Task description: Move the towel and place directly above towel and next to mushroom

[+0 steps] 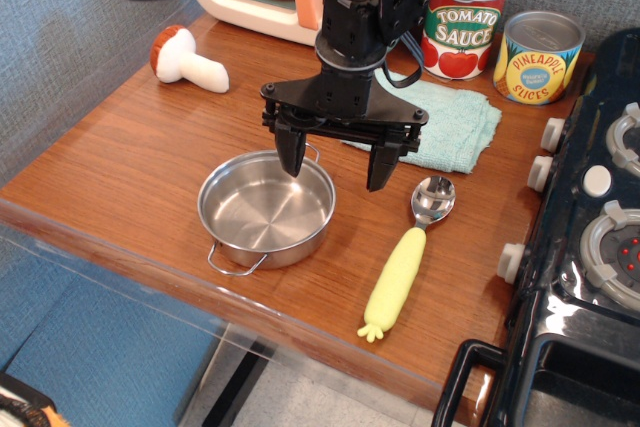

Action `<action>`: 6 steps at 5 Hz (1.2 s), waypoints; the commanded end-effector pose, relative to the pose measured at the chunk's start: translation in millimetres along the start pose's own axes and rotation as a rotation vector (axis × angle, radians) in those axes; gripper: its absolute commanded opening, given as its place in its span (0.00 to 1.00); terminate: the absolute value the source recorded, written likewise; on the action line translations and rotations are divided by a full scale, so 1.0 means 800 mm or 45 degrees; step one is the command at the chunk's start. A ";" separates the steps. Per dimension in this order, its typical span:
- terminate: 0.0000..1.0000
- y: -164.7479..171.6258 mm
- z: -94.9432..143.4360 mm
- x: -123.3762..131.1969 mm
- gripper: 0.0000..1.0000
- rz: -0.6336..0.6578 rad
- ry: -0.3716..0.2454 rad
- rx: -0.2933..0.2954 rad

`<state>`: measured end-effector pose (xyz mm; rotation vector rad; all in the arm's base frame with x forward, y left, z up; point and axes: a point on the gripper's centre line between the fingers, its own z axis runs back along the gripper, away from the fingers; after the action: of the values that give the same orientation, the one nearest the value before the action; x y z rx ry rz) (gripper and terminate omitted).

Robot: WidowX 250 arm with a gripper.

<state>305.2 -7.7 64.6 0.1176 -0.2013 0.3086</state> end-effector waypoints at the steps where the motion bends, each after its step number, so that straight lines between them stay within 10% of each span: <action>1: 0.00 0.000 0.000 0.000 1.00 0.000 0.000 0.000; 3: 0.00 0.037 0.008 0.046 1.00 0.204 -0.027 -0.060; 6: 0.00 -0.037 -0.028 0.139 1.00 0.180 -0.031 -0.149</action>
<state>416.6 -1.1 42.2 0.0047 -0.1914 0.4363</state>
